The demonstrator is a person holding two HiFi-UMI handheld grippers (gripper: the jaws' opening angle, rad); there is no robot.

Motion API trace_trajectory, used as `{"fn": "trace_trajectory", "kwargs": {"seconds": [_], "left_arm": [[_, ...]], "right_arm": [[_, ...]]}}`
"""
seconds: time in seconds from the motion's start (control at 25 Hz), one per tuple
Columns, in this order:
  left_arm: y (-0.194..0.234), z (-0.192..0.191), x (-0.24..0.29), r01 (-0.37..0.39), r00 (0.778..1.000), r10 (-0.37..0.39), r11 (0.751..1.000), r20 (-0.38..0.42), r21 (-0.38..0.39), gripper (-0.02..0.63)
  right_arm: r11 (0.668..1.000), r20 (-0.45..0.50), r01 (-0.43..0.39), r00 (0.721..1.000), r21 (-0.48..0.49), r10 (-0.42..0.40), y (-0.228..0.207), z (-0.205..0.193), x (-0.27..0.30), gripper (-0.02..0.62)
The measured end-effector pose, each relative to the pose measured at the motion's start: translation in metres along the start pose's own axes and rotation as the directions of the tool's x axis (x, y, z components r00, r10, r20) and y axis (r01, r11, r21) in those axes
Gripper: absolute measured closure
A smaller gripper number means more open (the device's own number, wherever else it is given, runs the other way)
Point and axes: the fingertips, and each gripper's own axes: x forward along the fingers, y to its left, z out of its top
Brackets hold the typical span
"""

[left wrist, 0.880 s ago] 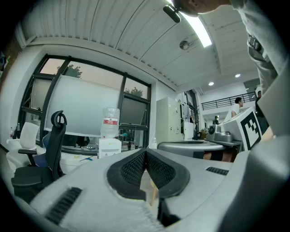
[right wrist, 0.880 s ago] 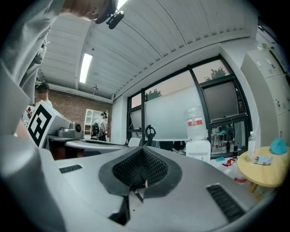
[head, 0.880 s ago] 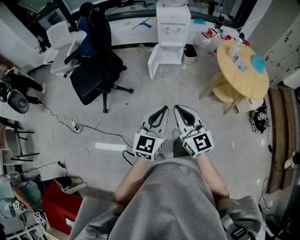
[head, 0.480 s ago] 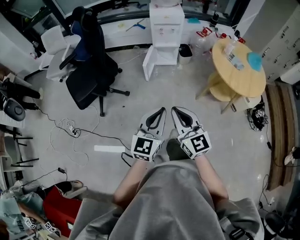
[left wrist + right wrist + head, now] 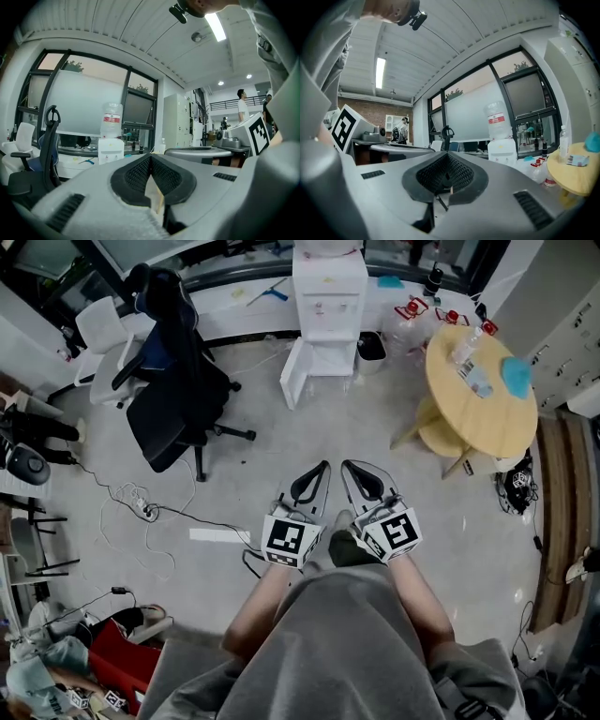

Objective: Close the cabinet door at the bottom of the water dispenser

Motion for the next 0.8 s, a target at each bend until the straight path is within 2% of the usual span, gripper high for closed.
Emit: {"fn": "trace_trajectory", "kwargs": {"seconds": [0.44,0.8], "left_arm": [[0.001,0.006,0.087,-0.038,0.998,0.039,0.999,-0.053,0.024,0.599],[0.002,-0.006,0.113,-0.025,0.993,0.031,0.998,-0.111,0.055,0.600]], "right_arm": [[0.998,0.004,-0.045,0.999,0.044,0.045,-0.087,0.005,0.019,0.586],[0.995,0.019,-0.006,1.000,0.098,0.005,-0.121,-0.005,0.024,0.586]]}}
